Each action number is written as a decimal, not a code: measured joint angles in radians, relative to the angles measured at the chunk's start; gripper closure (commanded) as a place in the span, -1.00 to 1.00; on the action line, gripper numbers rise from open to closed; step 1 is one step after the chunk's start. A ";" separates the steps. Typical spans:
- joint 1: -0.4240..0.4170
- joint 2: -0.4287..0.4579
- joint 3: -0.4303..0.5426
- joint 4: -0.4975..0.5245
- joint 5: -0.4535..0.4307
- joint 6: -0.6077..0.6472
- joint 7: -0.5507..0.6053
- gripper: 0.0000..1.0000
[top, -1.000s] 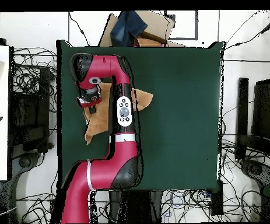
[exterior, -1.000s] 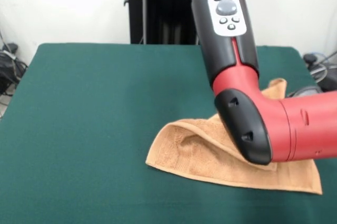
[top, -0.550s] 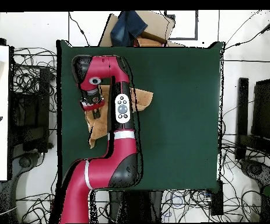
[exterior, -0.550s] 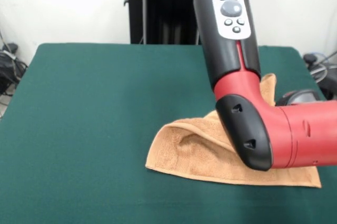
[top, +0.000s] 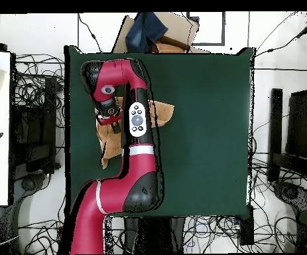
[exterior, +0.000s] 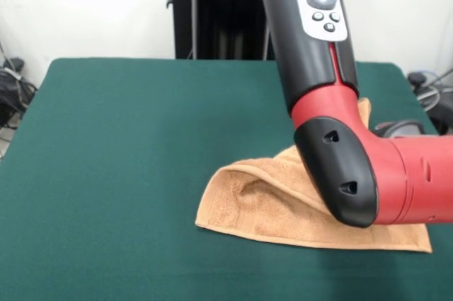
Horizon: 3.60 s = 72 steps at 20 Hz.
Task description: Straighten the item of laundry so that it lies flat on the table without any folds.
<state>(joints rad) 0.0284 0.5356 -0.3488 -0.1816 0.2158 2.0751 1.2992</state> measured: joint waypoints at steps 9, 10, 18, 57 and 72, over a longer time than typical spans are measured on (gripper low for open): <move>-0.037 0.000 -0.087 0.000 0.000 0.000 -0.018 1.00; -0.042 0.000 -0.098 0.000 0.000 0.000 -0.023 1.00; -0.048 0.000 -0.138 0.000 0.000 0.000 -0.026 1.00; 0.038 -0.225 -0.061 0.263 -0.198 -0.619 -0.026 1.00; -0.007 -0.092 -0.254 0.153 -0.183 0.074 -0.025 1.00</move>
<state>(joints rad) 0.0213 0.4434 -0.6026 -0.0284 0.0327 2.1488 1.2738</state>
